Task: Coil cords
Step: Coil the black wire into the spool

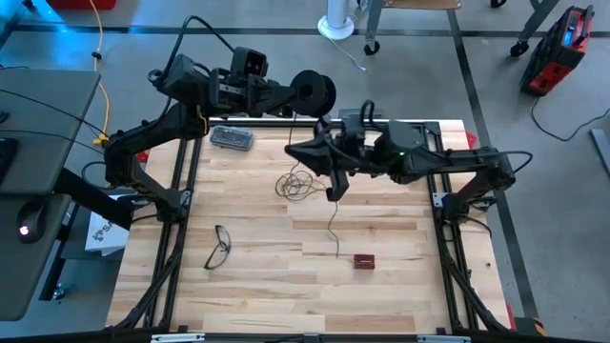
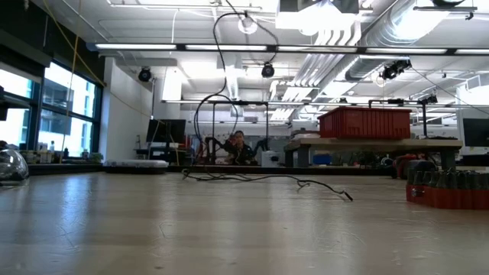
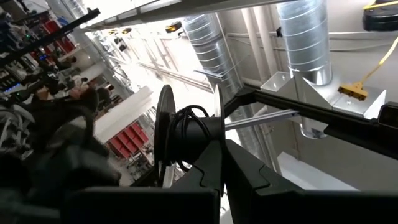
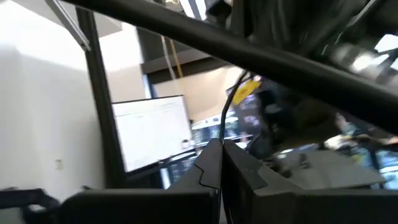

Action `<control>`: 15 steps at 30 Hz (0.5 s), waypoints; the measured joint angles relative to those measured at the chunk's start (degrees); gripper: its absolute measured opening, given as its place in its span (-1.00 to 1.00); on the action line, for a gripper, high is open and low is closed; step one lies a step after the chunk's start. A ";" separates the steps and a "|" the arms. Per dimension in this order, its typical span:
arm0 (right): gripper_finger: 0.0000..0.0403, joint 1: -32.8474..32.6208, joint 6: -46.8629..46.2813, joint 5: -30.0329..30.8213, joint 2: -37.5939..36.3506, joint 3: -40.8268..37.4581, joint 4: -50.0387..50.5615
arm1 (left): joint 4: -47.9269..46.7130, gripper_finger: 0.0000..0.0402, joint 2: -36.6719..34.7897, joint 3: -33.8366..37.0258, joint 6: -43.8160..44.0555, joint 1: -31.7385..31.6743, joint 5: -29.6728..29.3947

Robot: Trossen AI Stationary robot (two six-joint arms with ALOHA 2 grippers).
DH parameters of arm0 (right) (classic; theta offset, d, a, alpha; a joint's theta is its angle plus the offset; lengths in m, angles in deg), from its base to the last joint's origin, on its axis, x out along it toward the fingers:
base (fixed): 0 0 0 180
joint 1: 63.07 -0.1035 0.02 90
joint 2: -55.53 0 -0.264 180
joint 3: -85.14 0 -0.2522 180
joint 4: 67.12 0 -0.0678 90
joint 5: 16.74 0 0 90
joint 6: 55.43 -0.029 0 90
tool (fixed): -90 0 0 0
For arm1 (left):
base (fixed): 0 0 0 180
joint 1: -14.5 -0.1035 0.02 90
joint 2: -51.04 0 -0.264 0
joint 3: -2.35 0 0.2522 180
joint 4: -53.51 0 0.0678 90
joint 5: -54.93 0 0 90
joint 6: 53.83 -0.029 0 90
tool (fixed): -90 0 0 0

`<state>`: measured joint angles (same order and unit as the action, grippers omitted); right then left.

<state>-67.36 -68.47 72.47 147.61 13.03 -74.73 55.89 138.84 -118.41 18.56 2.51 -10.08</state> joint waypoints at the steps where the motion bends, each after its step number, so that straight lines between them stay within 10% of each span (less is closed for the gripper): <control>1: -1.00 0.00 -1.08 -1.03 0.56 0.00 -0.48 | 0.16 -1.00 0.16 -0.06 0.02 0.00 0.00; 15: -1.00 -1.92 -0.42 -3.24 -1.86 0.11 7.08 | -6.31 -1.00 -2.71 -0.02 -6.52 -7.39 3.42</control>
<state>-69.28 -68.90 69.23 145.74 13.14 -67.65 49.58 136.13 -118.43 12.04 -4.88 -6.66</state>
